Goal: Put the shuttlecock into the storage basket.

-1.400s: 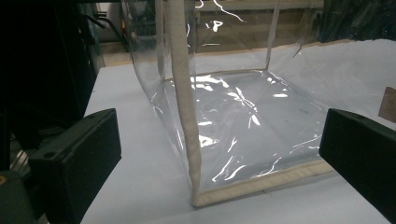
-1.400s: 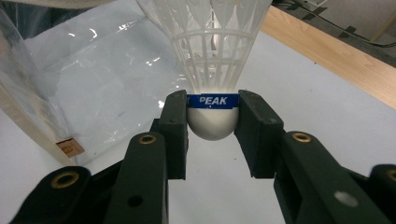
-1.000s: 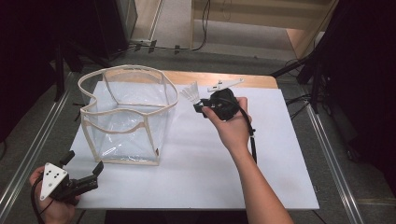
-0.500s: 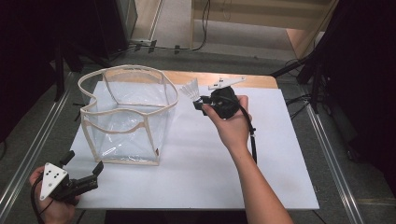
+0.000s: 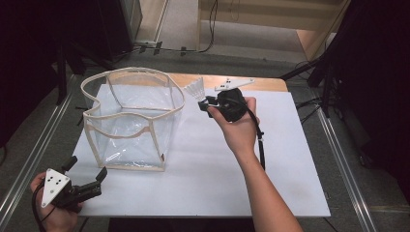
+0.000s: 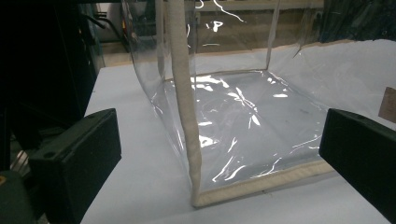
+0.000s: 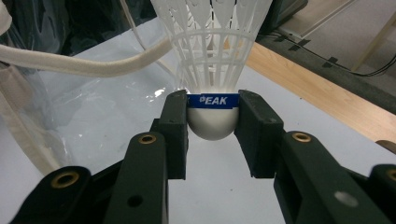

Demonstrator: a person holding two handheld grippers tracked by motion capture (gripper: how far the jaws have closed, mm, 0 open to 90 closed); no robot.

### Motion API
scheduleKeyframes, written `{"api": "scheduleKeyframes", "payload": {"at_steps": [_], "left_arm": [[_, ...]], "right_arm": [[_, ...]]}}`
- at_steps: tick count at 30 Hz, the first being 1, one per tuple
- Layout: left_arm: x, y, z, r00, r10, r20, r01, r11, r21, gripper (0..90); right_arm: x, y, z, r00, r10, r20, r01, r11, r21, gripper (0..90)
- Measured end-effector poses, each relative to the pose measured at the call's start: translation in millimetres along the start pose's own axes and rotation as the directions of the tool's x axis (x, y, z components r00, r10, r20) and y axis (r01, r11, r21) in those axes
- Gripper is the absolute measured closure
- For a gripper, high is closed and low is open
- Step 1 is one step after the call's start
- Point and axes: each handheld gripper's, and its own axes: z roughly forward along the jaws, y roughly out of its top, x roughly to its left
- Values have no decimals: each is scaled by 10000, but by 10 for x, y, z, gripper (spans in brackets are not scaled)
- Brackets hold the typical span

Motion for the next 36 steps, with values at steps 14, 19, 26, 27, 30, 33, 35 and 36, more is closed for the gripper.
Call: {"api": "scheduleKeyframes", "payload": {"at_steps": [14,19,26,27,30,33,35,36], "left_arm": [[4,0,0,10000,-4,1,4,10000,-14,0],[5,0,1,10000,-3,5,3,10000,-22,0],[6,0,0,10000,-10,6,10,10000,-26,0],[6,0,0,10000,-17,-2,17,10000,-21,0],[7,0,-1,10000,-10,5,10,10000,-19,0],[8,0,-3,10000,-24,-6,24,10000,-14,0],[8,0,-2,10000,-26,-7,26,10000,-16,0],[8,1,-2,10000,-26,-7,26,10000,-20,0]], "right_arm": [[76,120,-22,9998,-169,-140,162,9988,-458,630],[110,137,-9,9996,-177,-213,164,9981,-594,630],[160,163,14,9991,-234,-341,209,9971,-727,630],[165,167,15,9991,-237,-353,211,9971,-738,630],[181,179,17,9989,-251,-394,218,9966,-798,630],[199,190,21,9988,-236,-425,199,9961,-860,629],[213,199,24,9986,-298,-443,257,9956,-896,630],[219,203,25,9986,-289,-446,247,9955,-912,630]]}}
